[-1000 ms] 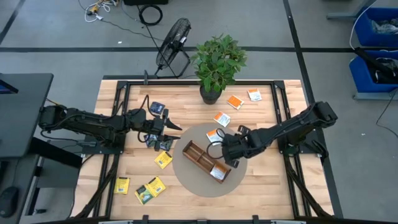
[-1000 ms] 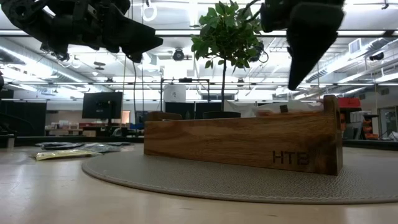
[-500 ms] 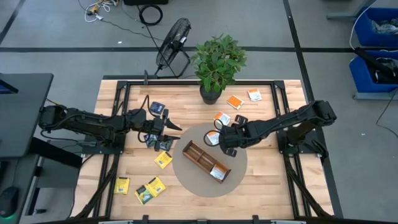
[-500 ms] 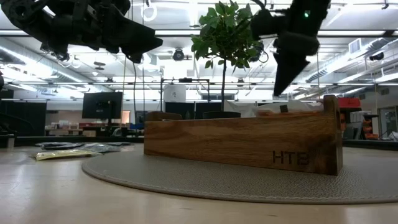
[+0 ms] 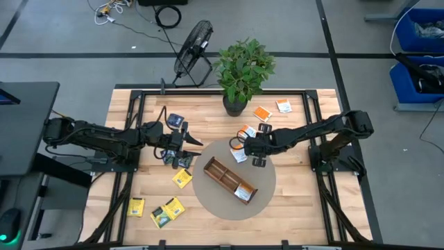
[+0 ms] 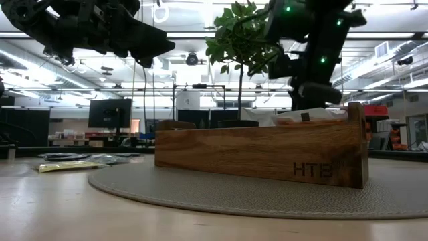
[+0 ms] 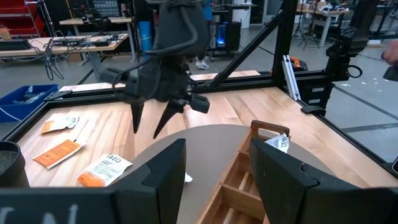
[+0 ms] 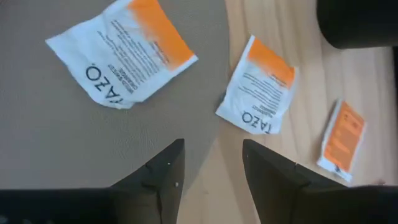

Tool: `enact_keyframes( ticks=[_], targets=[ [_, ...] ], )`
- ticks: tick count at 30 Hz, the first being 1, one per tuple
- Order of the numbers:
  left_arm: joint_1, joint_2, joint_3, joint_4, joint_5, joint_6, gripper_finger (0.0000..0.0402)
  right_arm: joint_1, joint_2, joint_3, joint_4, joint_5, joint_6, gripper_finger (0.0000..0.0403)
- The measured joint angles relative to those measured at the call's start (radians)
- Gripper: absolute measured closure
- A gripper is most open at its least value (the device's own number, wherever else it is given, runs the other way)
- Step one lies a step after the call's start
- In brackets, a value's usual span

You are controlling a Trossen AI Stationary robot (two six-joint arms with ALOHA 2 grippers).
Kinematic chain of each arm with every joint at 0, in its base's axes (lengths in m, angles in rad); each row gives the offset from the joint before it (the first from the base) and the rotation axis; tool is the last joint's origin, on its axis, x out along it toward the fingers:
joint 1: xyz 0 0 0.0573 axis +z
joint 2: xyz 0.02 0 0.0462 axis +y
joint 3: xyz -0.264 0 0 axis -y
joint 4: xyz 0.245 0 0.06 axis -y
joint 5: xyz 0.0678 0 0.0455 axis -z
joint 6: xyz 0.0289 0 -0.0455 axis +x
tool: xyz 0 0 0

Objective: Pick & Place Tea
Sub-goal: Put the orange tea bag into the bottom section of the wooden organizer

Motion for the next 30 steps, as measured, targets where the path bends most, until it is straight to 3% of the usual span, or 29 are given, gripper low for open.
enact_keyframes(
  ticks=[16,30],
  targets=[
    [0.0,0.0,0.0,-0.001,0.0,0.004,0.0218,-0.184,0.0,-0.118,0.166,-0.004,-0.379,0.0234],
    [0.0,0.0,0.0,-0.011,0.0,0.012,0.0218,-0.284,0.025,-0.119,0.253,-0.186,-0.588,0.0234]
  ],
)
